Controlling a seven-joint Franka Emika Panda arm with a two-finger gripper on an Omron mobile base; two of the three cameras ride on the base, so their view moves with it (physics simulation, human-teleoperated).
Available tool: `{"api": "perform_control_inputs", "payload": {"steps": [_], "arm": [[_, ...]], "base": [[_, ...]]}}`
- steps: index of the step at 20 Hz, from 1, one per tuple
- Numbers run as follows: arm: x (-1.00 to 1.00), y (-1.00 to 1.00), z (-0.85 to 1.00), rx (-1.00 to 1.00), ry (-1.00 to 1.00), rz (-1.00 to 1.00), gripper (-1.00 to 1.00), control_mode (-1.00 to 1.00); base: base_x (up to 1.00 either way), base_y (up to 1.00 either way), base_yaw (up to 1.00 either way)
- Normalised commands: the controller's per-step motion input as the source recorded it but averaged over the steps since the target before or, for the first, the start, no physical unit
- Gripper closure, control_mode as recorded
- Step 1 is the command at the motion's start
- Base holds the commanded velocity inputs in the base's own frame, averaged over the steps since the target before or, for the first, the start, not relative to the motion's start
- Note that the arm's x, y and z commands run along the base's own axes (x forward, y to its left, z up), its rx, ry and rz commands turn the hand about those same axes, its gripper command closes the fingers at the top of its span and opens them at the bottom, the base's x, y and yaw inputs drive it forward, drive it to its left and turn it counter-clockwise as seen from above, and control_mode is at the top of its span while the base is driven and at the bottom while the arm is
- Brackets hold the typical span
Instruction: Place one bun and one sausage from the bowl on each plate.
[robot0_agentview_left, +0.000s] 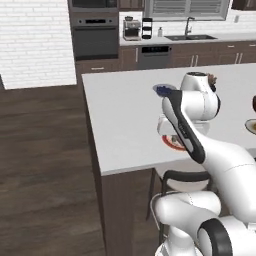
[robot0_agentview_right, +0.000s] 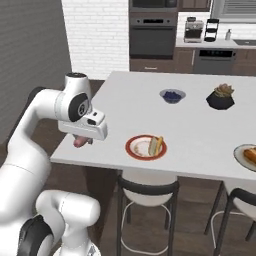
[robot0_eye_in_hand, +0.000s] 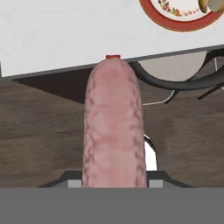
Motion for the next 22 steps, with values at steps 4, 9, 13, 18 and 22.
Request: {"api": "perform_control_inputs", "payload": {"steps": [4, 9, 13, 18, 22], "arm": [[0.00, 0.00, 0.00, 0.00, 0.00, 0.00, 1.00, 1.00], [0.00, 0.00, 0.00, 0.00, 0.00, 0.00, 1.00, 1.00], [0.00, 0.00, 0.00, 0.00, 0.00, 0.00, 1.00, 1.00], [0.00, 0.00, 0.00, 0.00, 0.00, 0.00, 1.00, 1.00], [0.00, 0.00, 0.00, 0.00, 0.00, 0.00, 1.00, 1.00]], "base": [[0.34, 0.30, 0.00], [0.29, -0.35, 0.00], [0.21, -0.61, 0.00], [0.23, -0.56, 0.00], [0.43, -0.22, 0.00]]}}
